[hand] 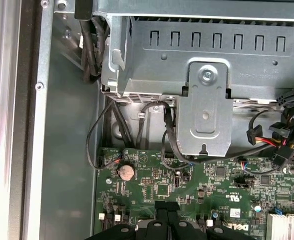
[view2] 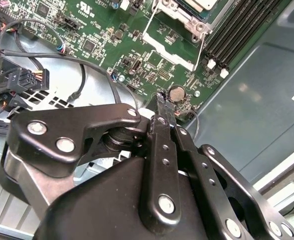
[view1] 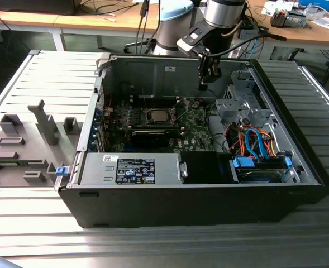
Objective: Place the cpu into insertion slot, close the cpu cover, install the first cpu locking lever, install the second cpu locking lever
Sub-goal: 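Close the cpu cover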
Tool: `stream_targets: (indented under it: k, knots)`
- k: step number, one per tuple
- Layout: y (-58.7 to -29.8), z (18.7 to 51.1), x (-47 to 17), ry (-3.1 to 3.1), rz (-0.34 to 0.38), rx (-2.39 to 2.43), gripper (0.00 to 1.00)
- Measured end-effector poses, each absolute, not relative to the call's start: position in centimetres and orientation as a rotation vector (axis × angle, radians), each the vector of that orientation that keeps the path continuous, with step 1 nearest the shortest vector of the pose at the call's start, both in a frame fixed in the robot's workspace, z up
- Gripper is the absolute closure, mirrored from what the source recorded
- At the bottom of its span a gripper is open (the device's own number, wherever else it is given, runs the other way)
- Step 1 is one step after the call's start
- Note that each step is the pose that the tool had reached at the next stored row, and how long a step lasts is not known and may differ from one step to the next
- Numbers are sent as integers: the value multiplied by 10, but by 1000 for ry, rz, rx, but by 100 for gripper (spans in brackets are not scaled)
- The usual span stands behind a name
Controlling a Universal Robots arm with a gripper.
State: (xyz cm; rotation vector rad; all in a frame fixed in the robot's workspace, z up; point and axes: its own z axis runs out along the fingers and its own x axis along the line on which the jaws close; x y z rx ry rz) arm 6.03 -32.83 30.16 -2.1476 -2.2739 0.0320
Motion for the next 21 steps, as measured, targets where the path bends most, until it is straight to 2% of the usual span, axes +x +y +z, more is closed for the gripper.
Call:
stream_targets:
  k: [21]
  knots:
    - [-328, 295, 69, -2274, 32, -2148, 89]
